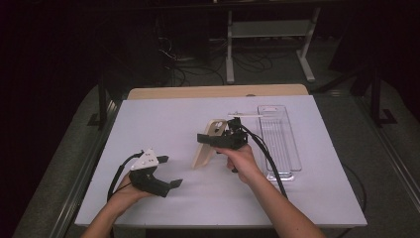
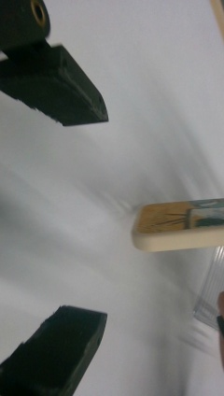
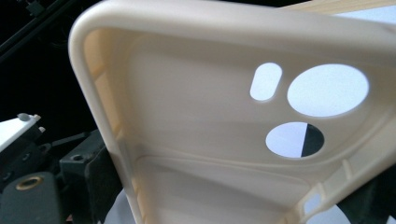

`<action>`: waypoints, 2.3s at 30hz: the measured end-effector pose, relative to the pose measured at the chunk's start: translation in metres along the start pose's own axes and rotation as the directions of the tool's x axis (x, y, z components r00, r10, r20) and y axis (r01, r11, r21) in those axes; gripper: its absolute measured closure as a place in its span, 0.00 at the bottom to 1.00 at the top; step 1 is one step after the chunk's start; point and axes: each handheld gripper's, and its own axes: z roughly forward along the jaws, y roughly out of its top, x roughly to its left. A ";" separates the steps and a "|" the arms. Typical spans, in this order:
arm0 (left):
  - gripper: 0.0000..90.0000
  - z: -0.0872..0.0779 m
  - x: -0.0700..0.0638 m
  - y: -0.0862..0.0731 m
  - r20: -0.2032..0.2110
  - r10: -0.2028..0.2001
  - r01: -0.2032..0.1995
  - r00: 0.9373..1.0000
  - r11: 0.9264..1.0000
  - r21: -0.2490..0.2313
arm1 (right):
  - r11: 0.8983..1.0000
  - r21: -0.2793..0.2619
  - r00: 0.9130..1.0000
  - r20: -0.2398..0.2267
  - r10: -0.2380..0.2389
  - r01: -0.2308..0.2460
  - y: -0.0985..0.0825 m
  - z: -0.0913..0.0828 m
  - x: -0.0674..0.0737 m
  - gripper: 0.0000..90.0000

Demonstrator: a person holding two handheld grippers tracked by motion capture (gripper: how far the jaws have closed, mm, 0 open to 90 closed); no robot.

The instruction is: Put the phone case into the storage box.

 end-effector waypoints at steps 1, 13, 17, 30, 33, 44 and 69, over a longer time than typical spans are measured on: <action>0.03 -0.001 0.001 -0.002 -0.003 0.001 -0.001 1.000 1.000 0.000 | 1.000 0.001 1.000 0.002 -0.001 0.001 0.000 0.000 0.000 0.10; 0.00 -0.007 0.007 -0.014 -0.021 0.009 -0.009 1.000 1.000 0.014 | 1.000 -0.003 1.000 0.026 -0.013 0.013 0.003 -0.004 0.001 0.11; 0.00 -0.008 0.010 -0.014 -0.030 -0.005 0.005 1.000 1.000 0.013 | 1.000 -0.006 0.999 0.039 -0.017 0.017 0.007 -0.009 0.000 0.11; 0.00 -0.006 0.008 -0.013 -0.017 0.008 -0.007 1.000 1.000 0.021 | 0.998 -0.068 0.998 0.063 -0.007 0.011 0.025 -0.038 -0.006 0.11; 0.00 -0.006 0.008 -0.013 -0.010 0.003 -0.003 1.000 1.000 0.026 | 0.997 -0.079 0.998 0.064 -0.003 0.008 0.028 -0.045 -0.009 0.11; 0.00 -0.006 0.009 -0.014 -0.004 0.005 -0.005 1.000 1.000 0.027 | 0.993 -0.116 0.995 0.101 -0.011 0.023 0.039 -0.068 -0.014 0.11; 0.00 -0.006 0.009 -0.013 -0.010 0.012 -0.011 1.000 1.000 0.019 | 0.982 -0.191 0.973 0.230 0.032 0.012 0.084 -0.119 -0.033 0.11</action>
